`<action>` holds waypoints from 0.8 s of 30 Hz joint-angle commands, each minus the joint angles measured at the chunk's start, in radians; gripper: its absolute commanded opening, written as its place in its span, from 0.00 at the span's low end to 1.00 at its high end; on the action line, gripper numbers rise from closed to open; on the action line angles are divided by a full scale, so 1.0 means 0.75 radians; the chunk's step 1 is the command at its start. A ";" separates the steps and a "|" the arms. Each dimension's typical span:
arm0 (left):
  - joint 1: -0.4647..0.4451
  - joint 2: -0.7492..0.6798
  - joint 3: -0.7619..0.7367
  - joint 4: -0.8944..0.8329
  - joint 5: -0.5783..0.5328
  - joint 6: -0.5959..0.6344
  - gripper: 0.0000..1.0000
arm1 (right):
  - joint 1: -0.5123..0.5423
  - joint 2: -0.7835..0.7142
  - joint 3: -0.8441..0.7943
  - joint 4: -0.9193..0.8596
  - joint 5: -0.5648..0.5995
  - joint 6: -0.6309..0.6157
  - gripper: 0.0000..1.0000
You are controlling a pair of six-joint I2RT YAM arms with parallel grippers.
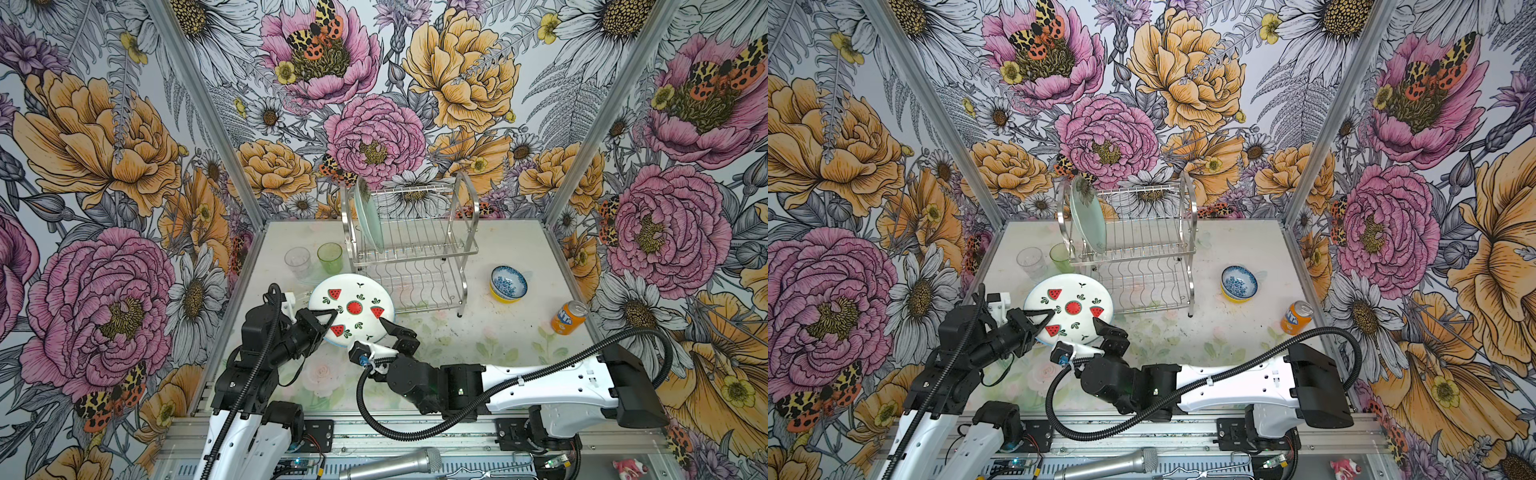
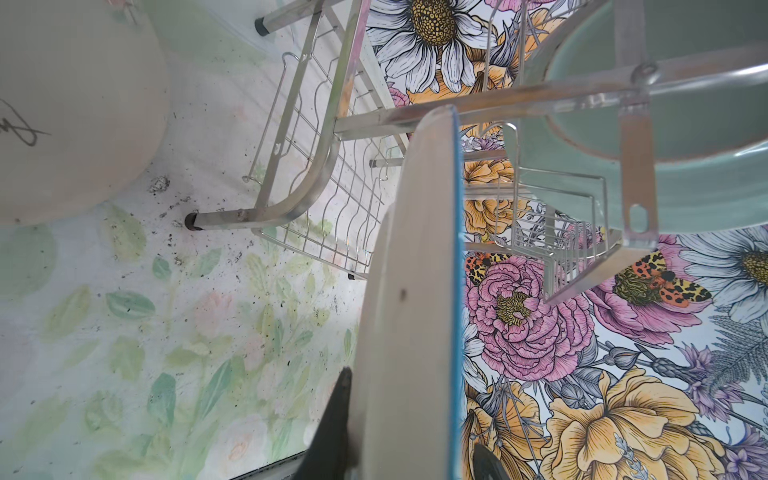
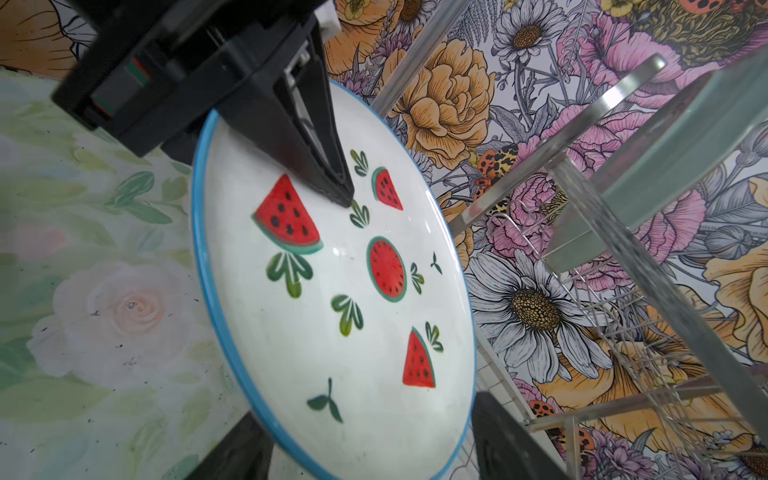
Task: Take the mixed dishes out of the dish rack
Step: 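Open the right gripper and draw it back toward the rack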
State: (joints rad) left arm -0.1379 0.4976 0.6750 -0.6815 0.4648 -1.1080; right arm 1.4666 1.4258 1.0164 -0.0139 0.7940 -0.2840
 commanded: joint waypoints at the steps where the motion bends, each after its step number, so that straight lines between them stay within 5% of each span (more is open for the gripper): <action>1: 0.021 -0.036 -0.001 0.099 0.043 0.057 0.00 | -0.029 -0.120 -0.016 0.090 0.032 0.082 0.77; 17: 0.046 -0.114 -0.064 0.061 -0.018 0.079 0.00 | -0.159 -0.478 -0.198 0.086 -0.071 0.281 0.83; 24: 0.099 -0.233 -0.041 -0.078 -0.166 0.125 0.00 | -0.250 -0.652 -0.306 0.085 -0.088 0.331 0.84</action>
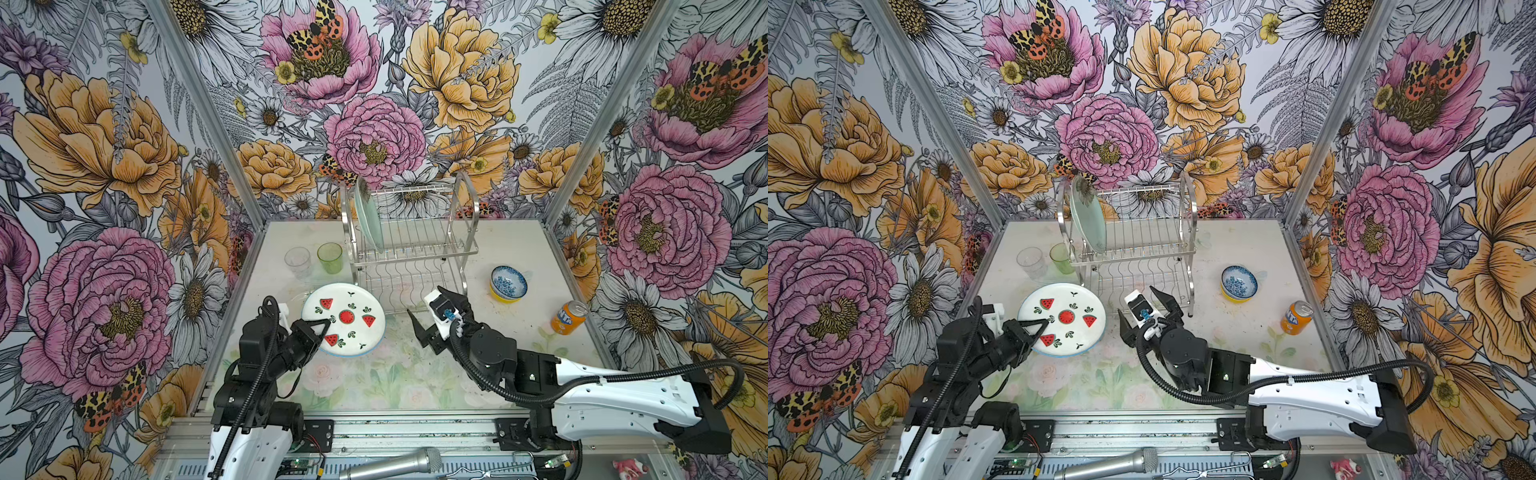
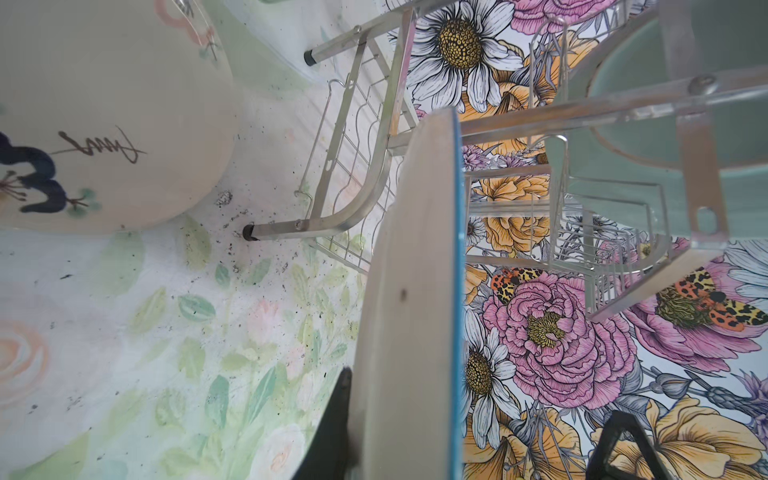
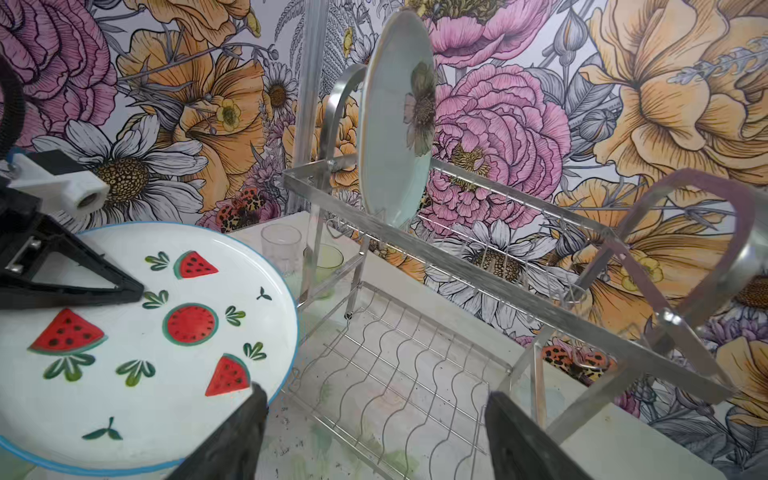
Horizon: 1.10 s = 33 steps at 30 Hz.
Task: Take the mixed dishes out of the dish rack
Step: 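Open the right gripper and draw it back toward the rack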
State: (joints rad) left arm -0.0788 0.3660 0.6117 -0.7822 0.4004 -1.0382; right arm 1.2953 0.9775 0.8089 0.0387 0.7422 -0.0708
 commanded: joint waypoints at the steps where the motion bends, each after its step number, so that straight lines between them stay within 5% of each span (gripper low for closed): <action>1: 0.027 -0.075 0.045 0.041 -0.120 0.040 0.00 | -0.031 -0.071 -0.039 0.014 -0.024 0.047 0.85; 18: 0.132 -0.001 0.178 -0.102 -0.603 0.325 0.00 | -0.087 -0.217 -0.049 -0.068 -0.049 0.009 0.89; 33: 0.277 0.157 -0.007 0.102 -0.492 0.320 0.00 | -0.122 -0.339 -0.111 -0.088 -0.022 0.035 0.92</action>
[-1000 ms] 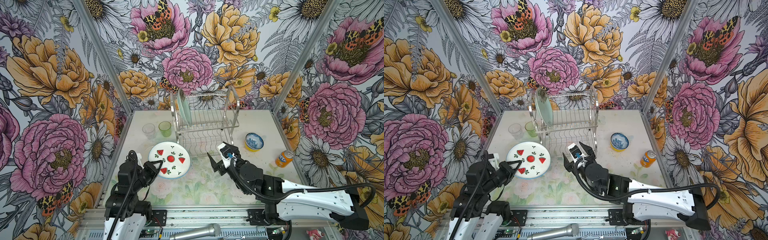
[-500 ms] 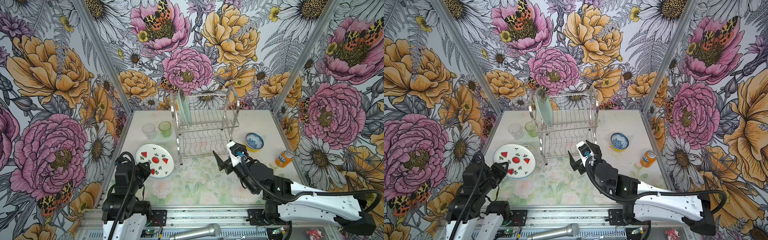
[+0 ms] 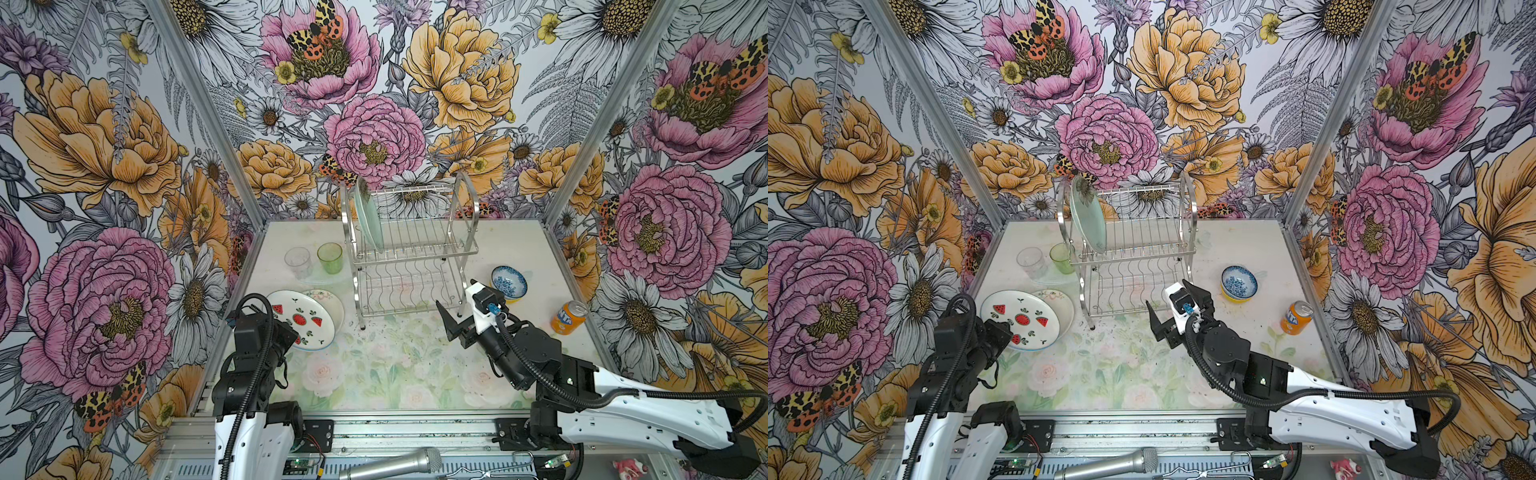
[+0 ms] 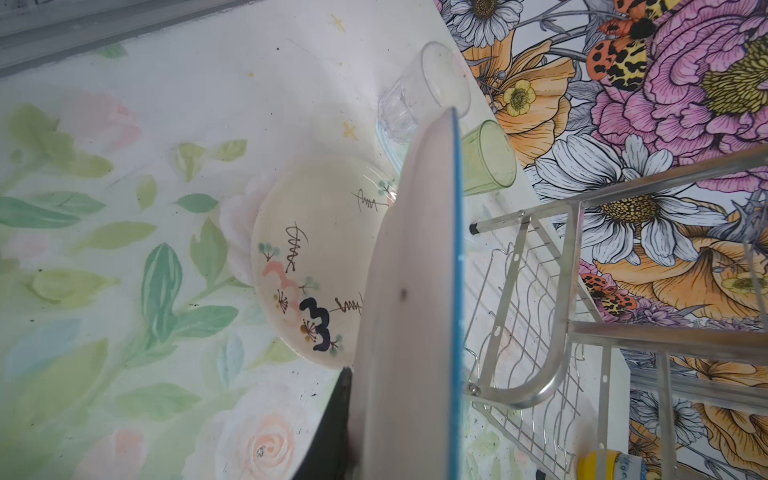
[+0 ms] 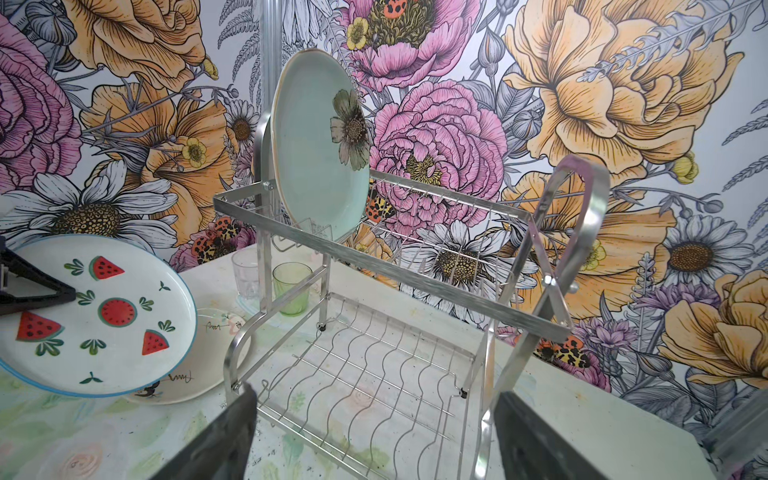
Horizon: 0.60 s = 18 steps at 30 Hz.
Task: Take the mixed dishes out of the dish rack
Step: 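Open the right gripper and draw it back toward the rack, then reach the right gripper into the rack toward the mint-green plate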
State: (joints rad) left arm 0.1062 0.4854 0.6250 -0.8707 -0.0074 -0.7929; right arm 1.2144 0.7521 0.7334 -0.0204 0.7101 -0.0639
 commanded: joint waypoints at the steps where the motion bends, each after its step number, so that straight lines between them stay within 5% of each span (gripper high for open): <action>1: 0.044 0.006 -0.046 0.255 0.079 -0.014 0.00 | -0.018 -0.046 -0.014 -0.013 0.018 0.030 0.92; 11: 0.073 0.184 -0.154 0.455 0.162 -0.056 0.00 | -0.052 -0.030 -0.035 -0.038 0.020 0.022 0.92; 15: 0.074 0.243 -0.154 0.452 0.144 -0.013 0.29 | -0.074 0.000 -0.041 -0.038 0.014 0.034 0.92; 18: 0.077 0.280 -0.164 0.453 0.135 -0.001 0.35 | -0.090 0.028 -0.043 -0.038 0.010 0.041 0.93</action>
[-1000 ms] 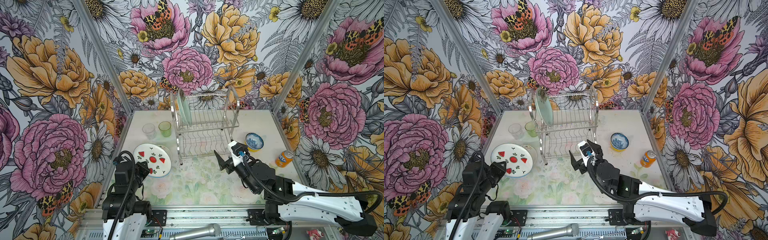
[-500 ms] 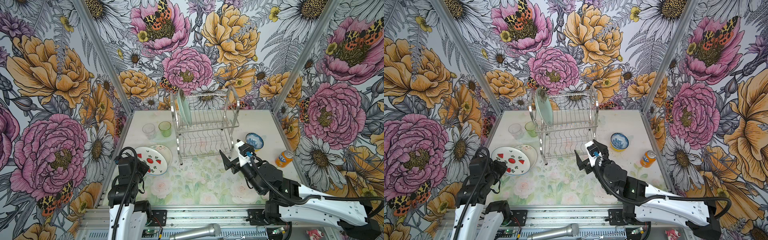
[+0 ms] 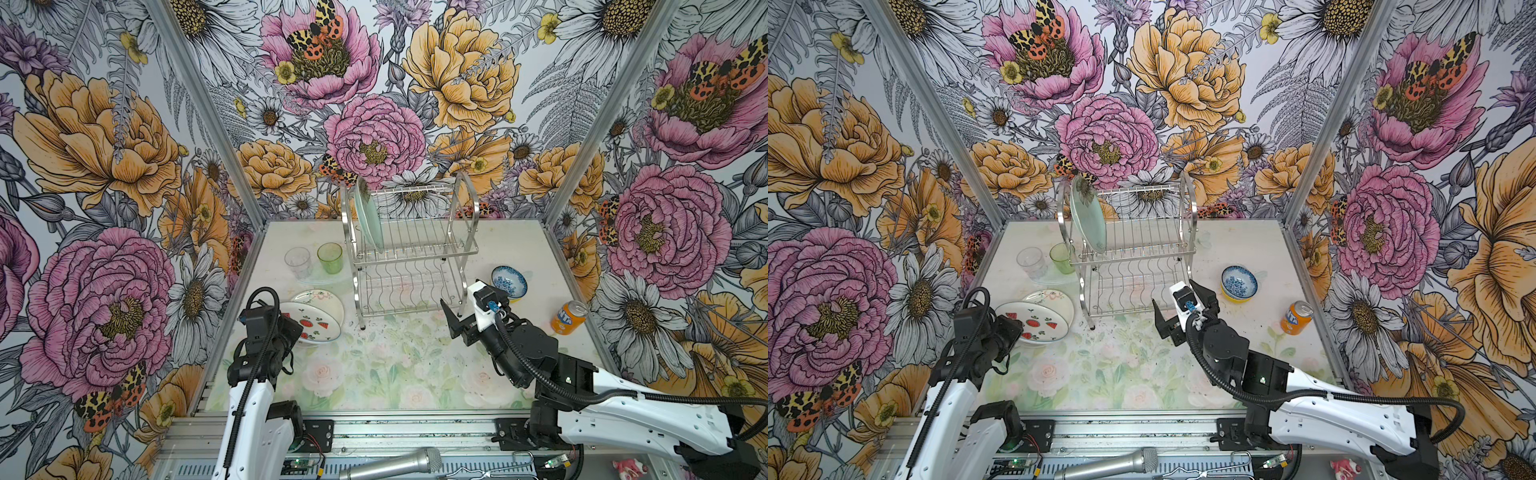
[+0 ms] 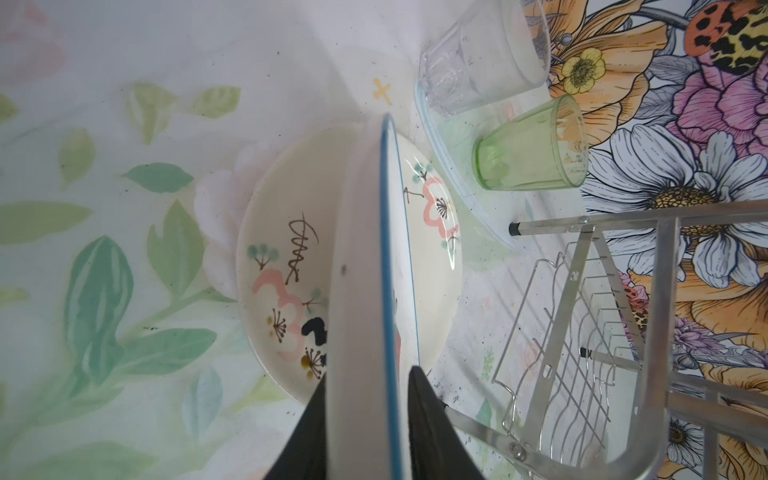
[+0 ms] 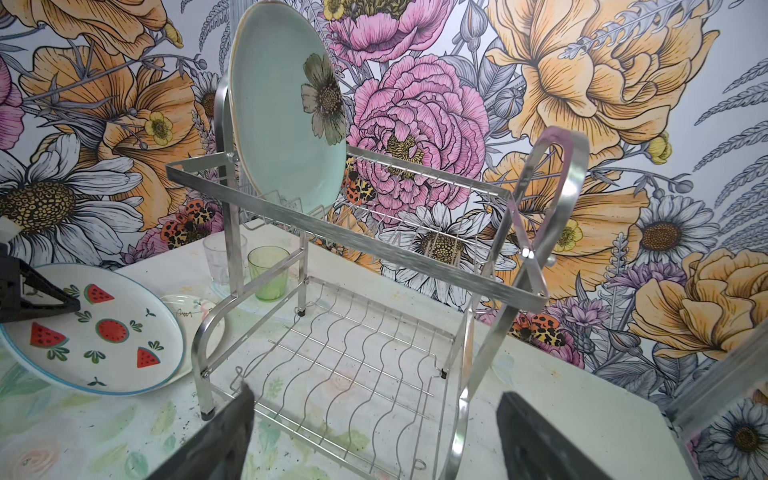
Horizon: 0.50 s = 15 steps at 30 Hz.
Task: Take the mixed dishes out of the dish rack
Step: 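Reach the right gripper into the rack toward the mint-green plate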
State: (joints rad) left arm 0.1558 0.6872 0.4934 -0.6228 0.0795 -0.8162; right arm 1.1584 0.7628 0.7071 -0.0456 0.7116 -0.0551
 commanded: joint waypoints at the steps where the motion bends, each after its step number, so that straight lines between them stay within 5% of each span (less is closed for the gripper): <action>1: 0.011 0.023 0.007 0.124 0.017 0.035 0.37 | -0.019 0.021 -0.008 -0.005 0.007 0.033 0.93; 5: 0.015 0.059 0.001 0.125 0.013 0.053 0.45 | -0.043 0.036 -0.006 -0.004 -0.005 0.041 0.93; 15: 0.031 0.118 0.021 0.108 -0.007 0.131 0.81 | -0.106 0.061 0.000 -0.005 -0.040 0.047 0.93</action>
State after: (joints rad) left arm 0.1688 0.7746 0.4896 -0.5938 0.0788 -0.7544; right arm 1.0863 0.7940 0.7029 -0.0483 0.6998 -0.0368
